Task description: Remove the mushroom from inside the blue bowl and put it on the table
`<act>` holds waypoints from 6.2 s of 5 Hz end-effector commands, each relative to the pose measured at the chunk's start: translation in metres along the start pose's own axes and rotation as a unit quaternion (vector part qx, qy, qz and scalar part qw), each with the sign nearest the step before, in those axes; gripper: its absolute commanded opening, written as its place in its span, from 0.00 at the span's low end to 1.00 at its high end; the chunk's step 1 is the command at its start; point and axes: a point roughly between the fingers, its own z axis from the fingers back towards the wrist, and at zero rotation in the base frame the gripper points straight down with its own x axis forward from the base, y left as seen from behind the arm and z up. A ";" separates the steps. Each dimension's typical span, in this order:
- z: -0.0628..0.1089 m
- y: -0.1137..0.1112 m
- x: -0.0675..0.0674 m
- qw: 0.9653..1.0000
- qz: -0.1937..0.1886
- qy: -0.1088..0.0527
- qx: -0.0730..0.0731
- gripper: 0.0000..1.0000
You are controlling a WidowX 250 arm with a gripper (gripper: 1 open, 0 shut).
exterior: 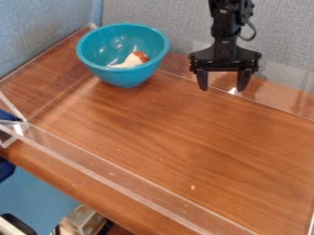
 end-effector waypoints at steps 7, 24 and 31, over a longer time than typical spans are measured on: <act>-0.008 -0.002 0.002 1.000 0.010 -0.027 0.000 1.00; 0.091 0.129 0.082 0.991 0.003 -0.071 0.115 1.00; 0.029 0.169 0.079 0.983 -0.055 -0.014 0.177 1.00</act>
